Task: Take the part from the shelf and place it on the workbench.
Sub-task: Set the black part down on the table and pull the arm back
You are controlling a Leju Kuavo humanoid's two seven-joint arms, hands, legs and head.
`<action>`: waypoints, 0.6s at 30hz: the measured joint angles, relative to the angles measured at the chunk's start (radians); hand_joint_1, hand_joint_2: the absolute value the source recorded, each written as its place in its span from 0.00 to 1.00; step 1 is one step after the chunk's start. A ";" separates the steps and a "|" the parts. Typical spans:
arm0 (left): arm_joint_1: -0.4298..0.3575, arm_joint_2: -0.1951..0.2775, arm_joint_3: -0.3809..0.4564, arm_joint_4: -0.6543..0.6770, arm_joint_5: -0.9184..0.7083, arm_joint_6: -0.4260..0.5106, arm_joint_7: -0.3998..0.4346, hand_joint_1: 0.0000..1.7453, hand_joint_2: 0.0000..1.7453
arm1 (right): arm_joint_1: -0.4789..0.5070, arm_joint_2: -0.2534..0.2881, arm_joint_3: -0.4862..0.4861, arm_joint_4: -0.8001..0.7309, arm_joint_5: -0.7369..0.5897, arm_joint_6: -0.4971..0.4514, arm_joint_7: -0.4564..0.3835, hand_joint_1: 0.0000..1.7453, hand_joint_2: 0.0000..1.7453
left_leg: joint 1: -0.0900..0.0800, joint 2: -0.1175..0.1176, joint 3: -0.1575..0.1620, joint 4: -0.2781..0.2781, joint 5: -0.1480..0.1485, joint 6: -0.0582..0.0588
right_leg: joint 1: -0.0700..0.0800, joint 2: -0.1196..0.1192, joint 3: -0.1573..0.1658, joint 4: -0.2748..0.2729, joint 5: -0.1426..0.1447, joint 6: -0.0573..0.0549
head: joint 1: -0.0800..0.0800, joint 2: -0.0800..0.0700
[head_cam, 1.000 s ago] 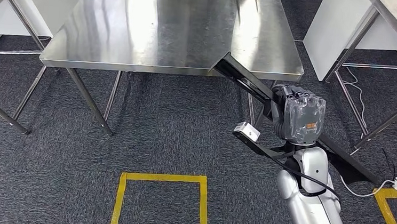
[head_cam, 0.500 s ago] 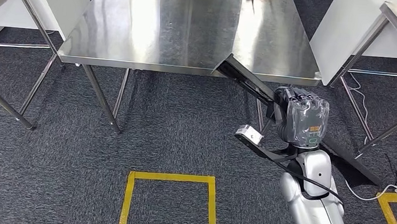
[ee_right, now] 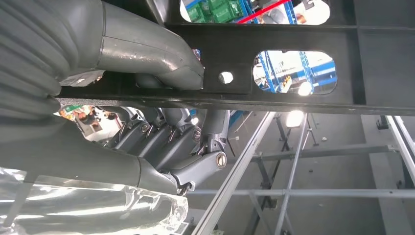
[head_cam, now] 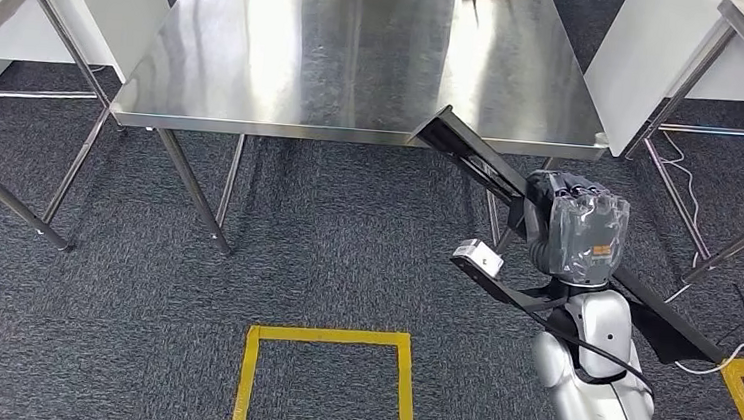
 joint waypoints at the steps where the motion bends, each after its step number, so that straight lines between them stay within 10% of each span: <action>1: 0.000 0.000 -0.001 0.000 0.000 0.000 0.001 0.00 1.00 | 0.003 -0.001 -0.002 -0.003 0.000 0.000 0.001 1.00 1.00 | 0.006 0.001 0.035 -0.070 0.032 -0.008 | -0.003 0.000 0.005 0.001 -0.005 0.008 | 0.000 0.000; 4: -0.002 -0.001 -0.003 -0.001 -0.001 0.000 0.004 0.00 1.00 | 0.006 -0.004 -0.010 -0.012 0.001 0.000 0.004 1.00 1.00 | 0.002 -0.001 0.097 -0.179 0.052 -0.002 | 0.003 0.002 0.009 0.000 -0.014 0.036 | -0.002 0.000; 8: -0.002 0.000 -0.004 -0.001 -0.002 0.002 0.008 0.00 1.00 | 0.011 -0.006 -0.015 -0.022 0.004 0.000 0.008 1.00 1.00 | -0.012 -0.004 0.109 -0.189 0.049 0.045 | -0.001 0.001 -0.005 0.029 -0.034 0.059 | 0.000 0.000; 13: -0.001 0.000 -0.006 -0.001 -0.003 0.003 0.008 0.00 1.00 | 0.025 -0.007 -0.021 -0.027 0.009 0.000 0.011 1.00 1.00 | -0.029 -0.008 0.129 -0.192 0.034 0.078 | 0.012 0.002 -0.169 0.305 -0.108 0.046 | 0.008 0.000; 18: -0.001 -0.002 -0.010 -0.002 -0.005 0.004 0.009 0.00 1.00 | 0.031 -0.007 -0.032 -0.037 0.015 0.000 0.012 1.00 1.00 | -0.051 -0.019 0.162 -0.190 0.005 0.080 | 0.040 0.002 -0.075 0.045 0.034 0.035 | 0.008 0.000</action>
